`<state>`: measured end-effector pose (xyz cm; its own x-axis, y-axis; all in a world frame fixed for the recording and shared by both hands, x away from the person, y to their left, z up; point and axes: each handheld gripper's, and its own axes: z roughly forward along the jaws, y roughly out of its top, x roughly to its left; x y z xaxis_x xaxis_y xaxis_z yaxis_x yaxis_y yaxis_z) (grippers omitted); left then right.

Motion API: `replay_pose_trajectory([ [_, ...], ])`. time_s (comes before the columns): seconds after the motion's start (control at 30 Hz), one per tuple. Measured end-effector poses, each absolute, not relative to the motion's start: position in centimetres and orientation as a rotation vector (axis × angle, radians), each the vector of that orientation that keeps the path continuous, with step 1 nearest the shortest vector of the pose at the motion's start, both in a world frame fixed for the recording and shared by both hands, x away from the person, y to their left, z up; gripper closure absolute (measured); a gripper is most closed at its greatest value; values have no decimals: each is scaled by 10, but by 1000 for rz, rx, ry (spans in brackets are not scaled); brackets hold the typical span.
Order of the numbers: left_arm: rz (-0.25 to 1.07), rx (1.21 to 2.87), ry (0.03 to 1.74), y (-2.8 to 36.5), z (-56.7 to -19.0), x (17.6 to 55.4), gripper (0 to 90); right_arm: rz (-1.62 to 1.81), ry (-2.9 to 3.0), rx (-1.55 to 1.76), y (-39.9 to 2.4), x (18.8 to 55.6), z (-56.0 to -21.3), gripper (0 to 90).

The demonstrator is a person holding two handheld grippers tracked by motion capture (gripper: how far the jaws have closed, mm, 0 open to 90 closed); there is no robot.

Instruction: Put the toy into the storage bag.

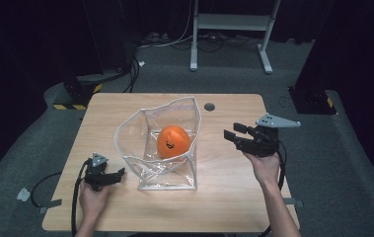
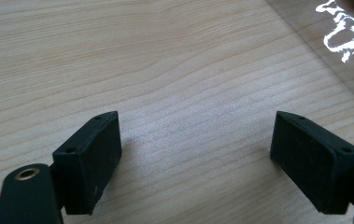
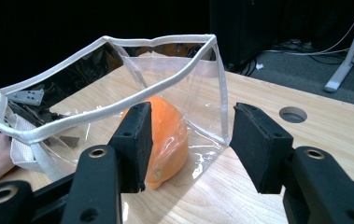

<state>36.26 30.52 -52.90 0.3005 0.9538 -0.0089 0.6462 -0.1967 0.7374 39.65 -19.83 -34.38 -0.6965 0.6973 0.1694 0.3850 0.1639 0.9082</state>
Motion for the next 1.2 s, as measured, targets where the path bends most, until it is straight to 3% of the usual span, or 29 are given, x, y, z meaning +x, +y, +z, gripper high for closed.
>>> replay_pose_trajectory([
  [1.2, 615, 1931, 1421, 305, -529, 363, 166, 1561, 2139, 1110, -211, 385, -377, 478],
])
